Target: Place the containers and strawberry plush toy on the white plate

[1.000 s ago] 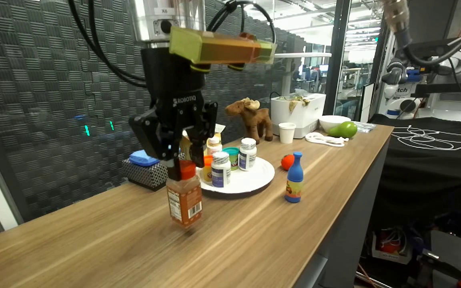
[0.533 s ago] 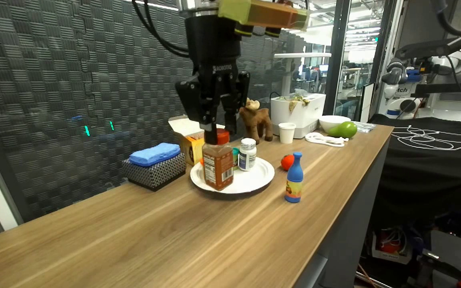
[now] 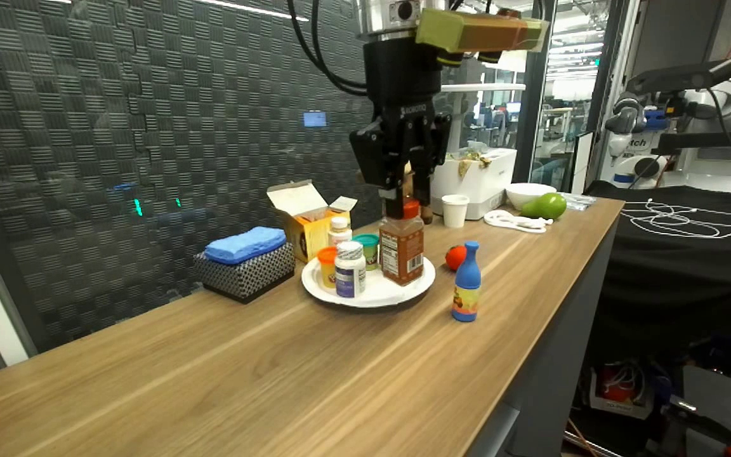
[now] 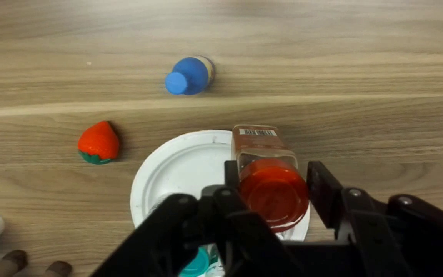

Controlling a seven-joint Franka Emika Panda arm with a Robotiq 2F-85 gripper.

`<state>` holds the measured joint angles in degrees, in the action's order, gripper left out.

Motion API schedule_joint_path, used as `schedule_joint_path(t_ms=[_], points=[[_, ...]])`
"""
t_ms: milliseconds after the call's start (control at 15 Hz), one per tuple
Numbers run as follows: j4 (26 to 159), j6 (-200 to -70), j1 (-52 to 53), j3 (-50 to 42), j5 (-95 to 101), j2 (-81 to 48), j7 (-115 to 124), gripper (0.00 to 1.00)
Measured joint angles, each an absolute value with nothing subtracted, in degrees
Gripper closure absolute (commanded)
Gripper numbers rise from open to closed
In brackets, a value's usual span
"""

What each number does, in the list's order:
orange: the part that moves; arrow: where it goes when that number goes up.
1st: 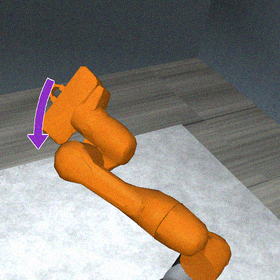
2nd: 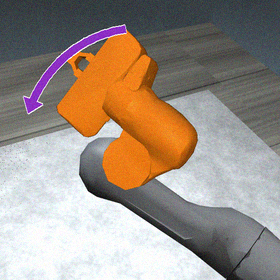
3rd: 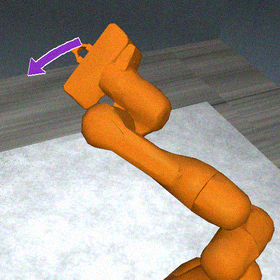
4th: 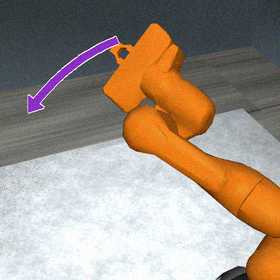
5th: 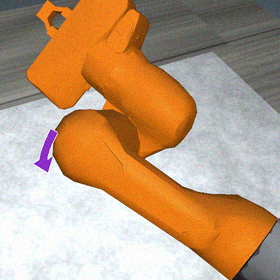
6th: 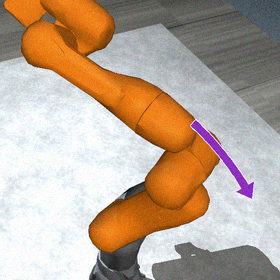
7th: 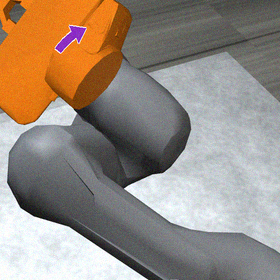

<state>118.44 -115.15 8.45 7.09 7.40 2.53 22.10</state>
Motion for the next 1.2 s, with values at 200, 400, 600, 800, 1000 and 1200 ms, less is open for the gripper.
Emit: schedule_joint_path(t_ms=[200, 400, 600, 800, 1000, 1200], points=[[119.6, -115.6, 7.0, 6.8, 9.0, 3.7, 22.6, 0.77], [120.8, -117.0, 5.8, 6.5, 10.3, 3.6, 23.0, 0.77], [122.1, -119.5, 5.0, 6.1, 10.3, 3.0, 23.1, 0.77], [122.4, -122.5, 4.7, 5.6, 10.3, 1.6, 23.4, 0.77], [122.3, -125.1, 4.6, 5.3, 10.3, 0.3, 23.5, 0.77], [121.8, -126.5, 4.6, 5.2, 10.3, -0.6, 23.5, 0.77]])
